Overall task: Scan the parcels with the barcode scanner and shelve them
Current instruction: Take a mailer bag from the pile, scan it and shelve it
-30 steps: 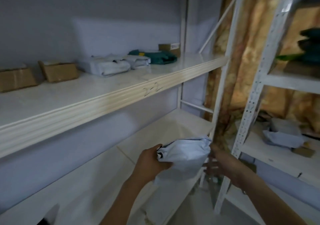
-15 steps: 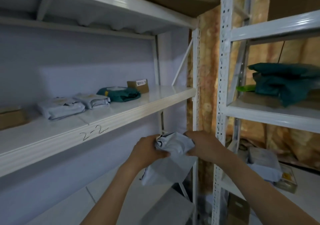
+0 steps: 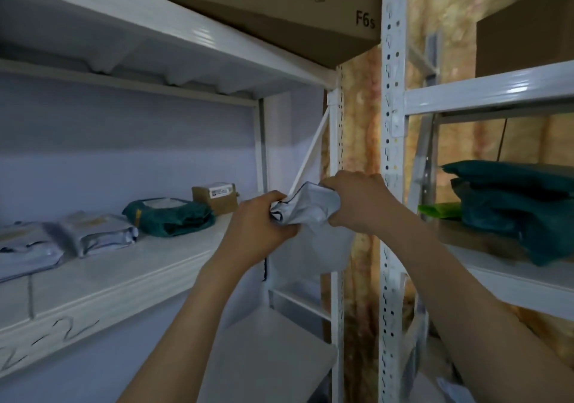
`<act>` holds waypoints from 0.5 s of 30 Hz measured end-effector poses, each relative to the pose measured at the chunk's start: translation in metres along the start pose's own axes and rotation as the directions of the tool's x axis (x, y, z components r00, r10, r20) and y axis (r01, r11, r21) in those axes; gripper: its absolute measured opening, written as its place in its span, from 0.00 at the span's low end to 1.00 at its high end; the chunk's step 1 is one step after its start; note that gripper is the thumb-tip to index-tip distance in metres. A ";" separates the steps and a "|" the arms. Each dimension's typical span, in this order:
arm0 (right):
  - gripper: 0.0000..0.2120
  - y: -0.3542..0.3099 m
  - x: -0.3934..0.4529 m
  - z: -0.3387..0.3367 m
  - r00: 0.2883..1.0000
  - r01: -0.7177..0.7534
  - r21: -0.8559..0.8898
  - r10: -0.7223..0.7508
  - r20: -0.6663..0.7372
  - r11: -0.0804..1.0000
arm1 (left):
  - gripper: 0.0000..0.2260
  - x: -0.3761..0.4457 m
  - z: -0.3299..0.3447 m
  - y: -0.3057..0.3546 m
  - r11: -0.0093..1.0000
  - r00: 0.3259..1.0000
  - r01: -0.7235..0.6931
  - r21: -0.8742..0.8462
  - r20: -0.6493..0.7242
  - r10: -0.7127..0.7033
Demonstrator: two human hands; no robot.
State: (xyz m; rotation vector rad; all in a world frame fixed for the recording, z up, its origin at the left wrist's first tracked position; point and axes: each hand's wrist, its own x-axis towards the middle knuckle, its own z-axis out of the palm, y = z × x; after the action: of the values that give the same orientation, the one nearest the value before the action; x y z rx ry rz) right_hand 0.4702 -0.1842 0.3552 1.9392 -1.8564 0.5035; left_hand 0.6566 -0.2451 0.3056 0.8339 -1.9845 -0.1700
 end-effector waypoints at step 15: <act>0.22 0.046 0.146 0.053 0.866 0.094 0.108 -0.028 -0.499 0.990 | 0.09 0.136 0.020 -0.047 0.956 0.981 -0.089 0.281 -0.140 0.132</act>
State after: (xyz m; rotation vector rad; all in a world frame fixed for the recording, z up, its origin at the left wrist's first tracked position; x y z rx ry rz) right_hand 0.4304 -0.3376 0.3884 1.7217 -1.4537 1.0184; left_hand 0.6192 -0.3685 0.3716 0.8781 -1.9231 0.2355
